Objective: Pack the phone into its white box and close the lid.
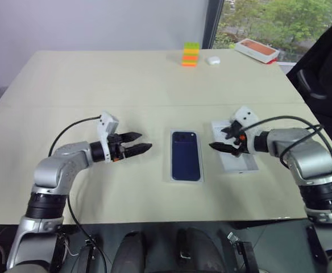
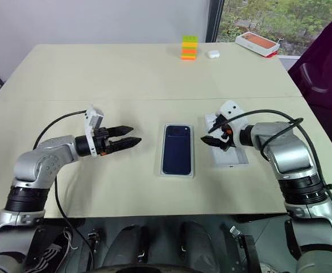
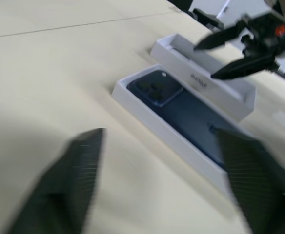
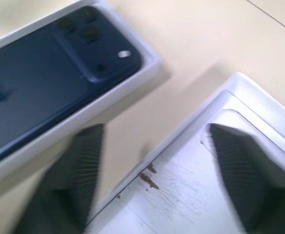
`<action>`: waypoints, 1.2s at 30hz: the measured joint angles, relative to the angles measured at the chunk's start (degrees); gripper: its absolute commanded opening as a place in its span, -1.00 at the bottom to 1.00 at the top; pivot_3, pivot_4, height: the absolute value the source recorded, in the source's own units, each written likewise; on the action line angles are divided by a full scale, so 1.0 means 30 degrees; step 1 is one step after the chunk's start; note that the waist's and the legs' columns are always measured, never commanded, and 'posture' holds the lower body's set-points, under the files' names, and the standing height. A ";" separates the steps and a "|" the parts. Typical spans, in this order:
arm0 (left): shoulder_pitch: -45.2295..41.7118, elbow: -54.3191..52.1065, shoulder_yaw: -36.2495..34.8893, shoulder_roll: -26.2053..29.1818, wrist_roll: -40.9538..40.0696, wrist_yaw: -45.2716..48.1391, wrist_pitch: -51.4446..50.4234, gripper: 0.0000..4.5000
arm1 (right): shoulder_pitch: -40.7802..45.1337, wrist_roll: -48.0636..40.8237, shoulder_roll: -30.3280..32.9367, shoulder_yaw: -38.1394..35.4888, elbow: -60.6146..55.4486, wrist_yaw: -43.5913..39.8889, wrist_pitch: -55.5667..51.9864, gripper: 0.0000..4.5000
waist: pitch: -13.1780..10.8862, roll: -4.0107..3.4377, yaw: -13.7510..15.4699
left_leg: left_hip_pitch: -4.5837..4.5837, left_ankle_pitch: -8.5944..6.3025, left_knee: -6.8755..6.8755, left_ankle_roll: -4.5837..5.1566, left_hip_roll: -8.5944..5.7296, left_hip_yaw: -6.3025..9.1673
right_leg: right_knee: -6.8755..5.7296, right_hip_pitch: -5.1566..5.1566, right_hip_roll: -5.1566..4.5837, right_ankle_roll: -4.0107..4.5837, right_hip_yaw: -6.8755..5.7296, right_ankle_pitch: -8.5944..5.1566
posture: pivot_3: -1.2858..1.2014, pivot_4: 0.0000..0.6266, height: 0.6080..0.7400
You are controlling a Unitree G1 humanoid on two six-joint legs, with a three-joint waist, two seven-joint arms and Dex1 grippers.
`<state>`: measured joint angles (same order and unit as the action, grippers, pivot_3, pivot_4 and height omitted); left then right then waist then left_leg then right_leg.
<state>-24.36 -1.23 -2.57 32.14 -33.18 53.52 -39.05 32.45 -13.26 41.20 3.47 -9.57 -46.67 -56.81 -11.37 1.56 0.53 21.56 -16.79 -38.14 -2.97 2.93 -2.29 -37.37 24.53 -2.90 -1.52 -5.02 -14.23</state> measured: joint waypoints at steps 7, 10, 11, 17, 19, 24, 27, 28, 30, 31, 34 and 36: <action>0.0365 0.0293 -0.0051 0.0065 0.0208 0.0307 0.1333 0.98 | 0.1477 -0.1344 -0.1363 -0.0757 -0.2642 0.2581 -0.7249 0.91 | 0.0000 -0.0001 0.0058 | 0.0021 -0.0002 -0.0024 0.0003 -0.0013 -0.0005 | 0.0002 0.0001 -0.0016 0.0002 0.0003 0.0001 | 0.03 -0.52 1.00; 0.0350 0.0600 -0.0052 -0.0462 0.0425 0.0075 0.1756 0.98 | 0.2653 -0.1177 -0.1641 -0.0802 -0.3060 0.4360 -1.0046 0.91 | 0.0001 0.0001 0.0048 | 0.0027 -0.0003 -0.0022 0.0006 -0.0011 0.0001 | 0.0003 0.0005 -0.0008 0.0002 0.0004 0.0002 | 0.03 -0.52 1.00; 0.0346 0.0771 -0.0050 -0.0630 0.0466 -0.0036 0.1904 0.98 | 0.2944 -0.1326 -0.1927 -0.1080 -0.3056 0.4854 -1.0836 0.91 | 0.0002 0.0003 0.0041 | 0.0027 -0.0004 -0.0021 0.0007 -0.0009 0.0002 | 0.0005 0.0006 -0.0003 0.0002 0.0004 0.0002 | 0.03 -0.52 1.00; 0.0350 0.0970 -0.0050 -0.1164 0.0523 -0.0434 0.2025 0.98 | 0.3082 -0.4046 -0.2813 -0.2320 -0.1149 0.7387 -1.1767 0.91 | 0.0001 0.0002 -0.0004 | 0.0046 -0.0009 -0.0015 0.0016 -0.0008 -0.0010 | 0.0008 0.0025 -0.0005 0.0001 0.0009 0.0003 | 0.03 -0.52 1.00; 0.0353 0.0965 -0.0051 -0.1228 0.0525 -0.0589 0.2036 0.98 | 0.3408 -0.5459 -0.2728 -0.2310 -0.0639 0.8619 -1.1768 0.91 | 0.0001 0.0001 -0.0051 | 0.0050 -0.0010 -0.0014 0.0018 -0.0007 -0.0009 | 0.0005 0.0031 -0.0004 0.0001 0.0010 0.0003 | 0.03 -0.52 1.00; 0.0648 0.0889 -0.0179 -0.1490 0.0494 -0.1208 0.2026 0.98 | 0.3622 -0.9273 -0.1721 -0.1696 0.0087 1.2147 -1.1769 0.91 | 0.0002 0.0004 -0.0045 | 0.0072 -0.0012 -0.0014 0.0023 -0.0004 -0.0005 | 0.0007 0.0044 -0.0003 0.0001 0.0008 0.0002 | 0.03 -0.52 1.00; 0.1002 0.0541 -0.0190 -0.1515 0.0498 -0.1237 0.2137 0.98 | 0.3652 -1.1174 -0.1146 -0.1358 0.0513 1.4231 -1.1770 0.91 | 0.0002 0.0004 -0.0062 | 0.0103 -0.0012 -0.0018 0.0024 -0.0005 -0.0009 | 0.0008 0.0068 -0.0006 0.0000 0.0008 0.0003 | 0.03 -0.52 1.00; 0.1322 0.0229 -0.0182 -0.1402 0.0503 -0.1068 0.2355 0.98 | 0.3674 -1.1912 -0.0988 -0.1339 0.0715 1.4937 -1.1770 0.91 | 0.0002 0.0004 -0.0095 | 0.0109 -0.0015 -0.0016 0.0028 -0.0004 -0.0012 | 0.0011 0.0074 -0.0006 0.0000 0.0010 0.0003 | 0.03 -0.52 1.00; 0.1837 -0.0280 -0.0188 -0.0930 0.0470 -0.0415 0.2453 0.98 | 0.3745 -1.3483 -0.0967 -0.1404 0.1336 1.6572 -1.1770 0.91 | 0.0003 0.0004 -0.0141 | 0.0142 -0.0016 -0.0016 0.0031 0.0001 -0.0010 | 0.0008 0.0110 0.0003 0.0000 0.0010 0.0003 | 0.03 -0.52 1.00; 0.2048 -0.0509 -0.0191 -0.0698 0.0412 -0.0071 0.2509 0.98 | 0.3758 -1.4396 -0.0971 -0.1414 0.1674 1.7399 -1.1770 0.91 | 0.0003 0.0003 -0.0147 | 0.0162 -0.0015 -0.0017 0.0032 0.0003 -0.0007 | 0.0000 0.0131 0.0005 0.0001 0.0008 0.0003 | 0.03 -0.52 1.00; 0.2445 -0.1228 -0.0344 0.0000 -0.0234 0.1143 0.2503 0.98 | 0.3800 -1.7093 -0.0993 -0.1421 0.2498 1.9869 -1.1770 0.91 | 0.0003 0.0003 -0.0114 | 0.0236 -0.0013 -0.0029 0.0033 0.0005 -0.0007 | -0.0020 0.0204 0.0005 0.0003 0.0006 0.0005 | 0.03 -0.52 1.00; 0.2663 -0.1917 -0.0533 0.0518 -0.0835 0.2062 0.2503 0.98 | 0.3828 -1.9169 -0.1033 -0.1467 0.3063 2.1697 -1.1770 0.91 | 0.0003 0.0003 -0.0093 | 0.0262 -0.0013 -0.0034 0.0033 0.0004 -0.0012 | -0.0025 0.0228 0.0001 0.0003 0.0006 0.0006 | 0.03 -0.52 1.00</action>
<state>-16.37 -6.98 -4.17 33.70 -35.69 59.71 -31.54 43.93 -70.77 38.10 -0.93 -0.38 18.42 -92.12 -11.36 1.57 0.25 22.34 -16.83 -38.25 -2.87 2.94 -2.32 -37.44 25.22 -2.90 -1.51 -5.01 -14.22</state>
